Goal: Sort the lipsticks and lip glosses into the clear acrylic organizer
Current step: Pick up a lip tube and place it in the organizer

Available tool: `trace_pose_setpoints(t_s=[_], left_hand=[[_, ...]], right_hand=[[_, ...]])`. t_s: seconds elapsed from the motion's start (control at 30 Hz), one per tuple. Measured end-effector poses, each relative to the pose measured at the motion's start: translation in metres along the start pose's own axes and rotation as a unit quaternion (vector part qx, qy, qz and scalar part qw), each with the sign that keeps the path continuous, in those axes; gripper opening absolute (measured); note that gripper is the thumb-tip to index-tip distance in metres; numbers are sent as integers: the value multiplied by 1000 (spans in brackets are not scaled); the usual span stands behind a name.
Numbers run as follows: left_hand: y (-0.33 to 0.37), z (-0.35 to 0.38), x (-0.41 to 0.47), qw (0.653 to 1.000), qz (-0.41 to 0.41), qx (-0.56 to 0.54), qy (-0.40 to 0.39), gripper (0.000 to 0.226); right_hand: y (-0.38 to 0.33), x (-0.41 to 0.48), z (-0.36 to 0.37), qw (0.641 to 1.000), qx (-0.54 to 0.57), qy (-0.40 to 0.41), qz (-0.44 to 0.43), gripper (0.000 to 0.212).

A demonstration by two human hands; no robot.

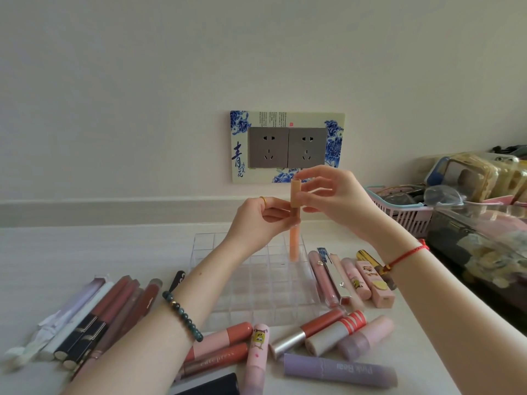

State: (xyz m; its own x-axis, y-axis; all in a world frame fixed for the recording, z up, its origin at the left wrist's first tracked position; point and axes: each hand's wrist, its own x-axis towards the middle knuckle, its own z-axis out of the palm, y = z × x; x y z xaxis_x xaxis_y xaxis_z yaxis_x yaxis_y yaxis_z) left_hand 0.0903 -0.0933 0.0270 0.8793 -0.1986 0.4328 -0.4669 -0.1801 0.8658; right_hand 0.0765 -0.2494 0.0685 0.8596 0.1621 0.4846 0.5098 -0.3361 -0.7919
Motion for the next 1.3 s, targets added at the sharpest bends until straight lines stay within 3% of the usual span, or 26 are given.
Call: trace_pose_setpoints(t_s=[0.5,0.8,0.97,1.1,1.3], left_hand=[[1,-3,1,1000,-9,-14,-14,15],[12,-17,1,998,-16,47,-33,38],[50,-36,-5,998,49,44,9,50],[65,-71,-31,993,70,93,16,51],[63,-154,-95,976,16,216,20,43]], right_hand=[[-1,0,-8,1000,-6,-16,13,30],[-15,-2,-21,999,-3,33,-29,47],[-51,-10,-27,992,-3,68,-102,47],[-75,-23,-13,988,-25,30,-150,45],[-91,-37,38,983,-52,-79,-160,45]])
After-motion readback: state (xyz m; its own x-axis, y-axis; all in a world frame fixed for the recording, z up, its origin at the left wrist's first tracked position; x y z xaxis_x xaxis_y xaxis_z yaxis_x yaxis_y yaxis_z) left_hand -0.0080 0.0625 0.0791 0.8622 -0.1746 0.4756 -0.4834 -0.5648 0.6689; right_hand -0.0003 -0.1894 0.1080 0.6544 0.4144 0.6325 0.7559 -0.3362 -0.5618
